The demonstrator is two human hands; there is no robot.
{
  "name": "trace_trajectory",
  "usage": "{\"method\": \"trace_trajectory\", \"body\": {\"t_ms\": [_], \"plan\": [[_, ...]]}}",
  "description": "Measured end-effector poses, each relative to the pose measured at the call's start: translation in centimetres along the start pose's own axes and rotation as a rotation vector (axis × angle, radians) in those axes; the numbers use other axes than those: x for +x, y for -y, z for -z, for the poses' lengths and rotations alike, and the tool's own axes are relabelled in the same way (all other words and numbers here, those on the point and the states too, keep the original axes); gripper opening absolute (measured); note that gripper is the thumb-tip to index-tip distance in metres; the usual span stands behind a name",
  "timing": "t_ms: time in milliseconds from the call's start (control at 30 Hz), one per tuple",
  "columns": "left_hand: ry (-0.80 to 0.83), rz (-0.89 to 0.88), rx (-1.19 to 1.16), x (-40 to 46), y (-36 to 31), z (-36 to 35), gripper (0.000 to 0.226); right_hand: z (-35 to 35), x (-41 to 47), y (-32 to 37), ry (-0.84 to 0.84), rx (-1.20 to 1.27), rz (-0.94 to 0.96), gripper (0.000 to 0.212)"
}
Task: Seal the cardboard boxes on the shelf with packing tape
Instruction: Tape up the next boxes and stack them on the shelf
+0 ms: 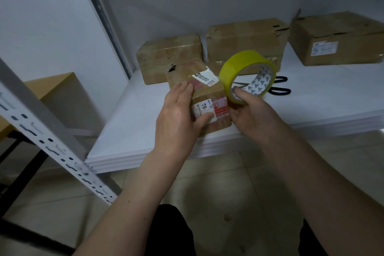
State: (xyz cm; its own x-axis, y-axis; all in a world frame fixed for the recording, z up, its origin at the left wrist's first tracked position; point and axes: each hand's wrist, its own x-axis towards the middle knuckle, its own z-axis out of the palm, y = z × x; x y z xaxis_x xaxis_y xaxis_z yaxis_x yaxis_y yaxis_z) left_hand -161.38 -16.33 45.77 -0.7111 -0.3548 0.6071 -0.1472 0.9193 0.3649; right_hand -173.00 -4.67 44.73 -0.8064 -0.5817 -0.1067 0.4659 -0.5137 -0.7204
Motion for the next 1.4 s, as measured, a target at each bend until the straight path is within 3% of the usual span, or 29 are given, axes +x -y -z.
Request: {"method": "trace_trajectory", "body": {"t_ms": [133,267,367,433,567,733,867,967,1133,1267,1400], "plan": [[-0.072,0.056,-0.074,-0.5,0.6,0.2,0.076,-1.3,-0.4,0.0,-0.034,-0.141,-0.003,0.022],[-0.12,0.085,-0.114,-0.6,0.8,0.1,0.073,-2.6,-0.8,1.0,-0.081,-0.251,-0.087,0.028],[-0.075,0.079,-0.171,-0.6,0.4,-0.5,0.073,-3.9,-0.8,3.1,-0.098,-0.405,0.06,0.012],[-0.038,0.06,-0.197,-1.0,-0.3,-1.0,0.077,-5.1,-0.9,5.0,-0.103,-0.635,0.233,0.007],[-0.049,0.059,-0.264,-0.6,-0.6,-1.9,0.082,-6.5,-1.2,6.1,-0.022,-1.093,0.334,0.017],[-0.013,0.101,-0.47,1.3,0.3,-2.2,0.077,-6.1,-1.4,5.1,-0.017,-1.252,0.351,0.016],[0.041,0.109,-0.509,1.5,0.8,-2.0,0.068,-6.0,-1.1,4.1,-0.09,-1.468,0.42,0.046],[0.029,0.123,-0.527,1.6,0.9,-2.2,0.067,-5.9,-0.9,4.1,-0.107,-1.475,0.471,0.036],[0.032,0.148,-0.55,1.3,1.0,-2.9,0.073,-5.9,-1.0,4.4,-0.072,-1.473,0.476,0.039],[0.015,0.172,-0.545,1.4,1.1,-3.3,0.083,-7.0,-0.6,4.3,-0.063,-1.484,0.79,0.038],[0.028,0.177,-0.536,1.3,1.3,-3.3,0.067,-7.0,-0.2,3.8,0.024,-1.266,0.676,0.036]]}}
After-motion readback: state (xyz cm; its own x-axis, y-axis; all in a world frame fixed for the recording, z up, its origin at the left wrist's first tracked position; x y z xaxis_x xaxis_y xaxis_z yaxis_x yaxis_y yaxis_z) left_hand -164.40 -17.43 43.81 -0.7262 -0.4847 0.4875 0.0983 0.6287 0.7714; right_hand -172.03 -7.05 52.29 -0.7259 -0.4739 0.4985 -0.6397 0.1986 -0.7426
